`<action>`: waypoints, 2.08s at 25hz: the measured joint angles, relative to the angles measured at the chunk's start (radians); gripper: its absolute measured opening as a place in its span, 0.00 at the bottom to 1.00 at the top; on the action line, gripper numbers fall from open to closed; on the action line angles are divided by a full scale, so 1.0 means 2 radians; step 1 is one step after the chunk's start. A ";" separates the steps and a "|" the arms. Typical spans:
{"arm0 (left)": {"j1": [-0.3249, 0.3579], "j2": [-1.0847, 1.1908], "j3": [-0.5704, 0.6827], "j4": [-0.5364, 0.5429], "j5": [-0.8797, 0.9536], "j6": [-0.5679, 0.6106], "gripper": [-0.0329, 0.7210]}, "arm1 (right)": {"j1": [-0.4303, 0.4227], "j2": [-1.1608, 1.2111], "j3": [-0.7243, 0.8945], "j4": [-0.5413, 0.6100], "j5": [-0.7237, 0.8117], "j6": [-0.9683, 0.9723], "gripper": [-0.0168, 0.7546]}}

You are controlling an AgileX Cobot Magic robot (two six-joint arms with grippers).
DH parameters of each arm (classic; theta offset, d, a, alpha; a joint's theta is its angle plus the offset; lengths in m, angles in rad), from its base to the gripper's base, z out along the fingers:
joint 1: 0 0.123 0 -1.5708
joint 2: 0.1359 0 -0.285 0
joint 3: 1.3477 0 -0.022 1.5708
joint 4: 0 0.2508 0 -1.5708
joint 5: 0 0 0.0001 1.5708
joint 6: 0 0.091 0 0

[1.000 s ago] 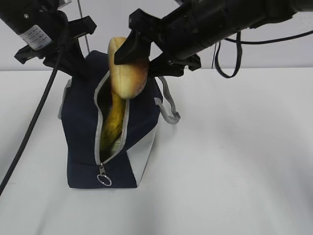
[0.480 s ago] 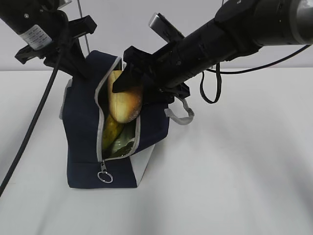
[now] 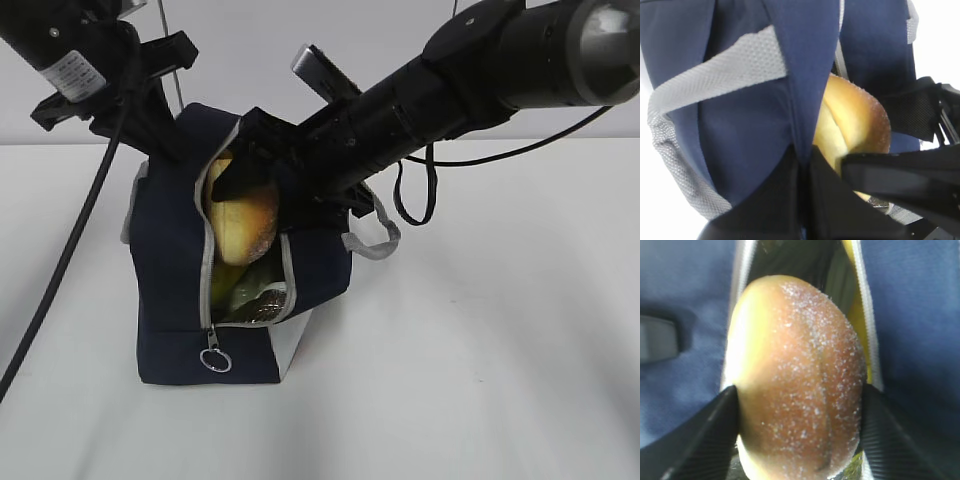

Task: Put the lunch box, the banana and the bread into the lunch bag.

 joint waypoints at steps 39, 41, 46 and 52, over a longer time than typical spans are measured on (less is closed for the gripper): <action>0.000 0.000 0.000 -0.001 0.000 0.002 0.04 | -0.044 0.030 -0.134 -0.217 0.151 0.098 0.65; 0.000 0.000 0.000 -0.001 0.000 0.002 0.04 | -0.043 0.031 -0.134 -0.213 0.151 0.097 0.44; 0.000 0.000 0.000 -0.006 0.000 0.002 0.04 | -0.043 0.031 -0.134 -0.211 0.152 0.085 0.04; -0.017 0.000 0.000 -0.026 -0.003 0.004 0.04 | -0.043 0.021 -0.139 -0.229 0.170 0.083 0.03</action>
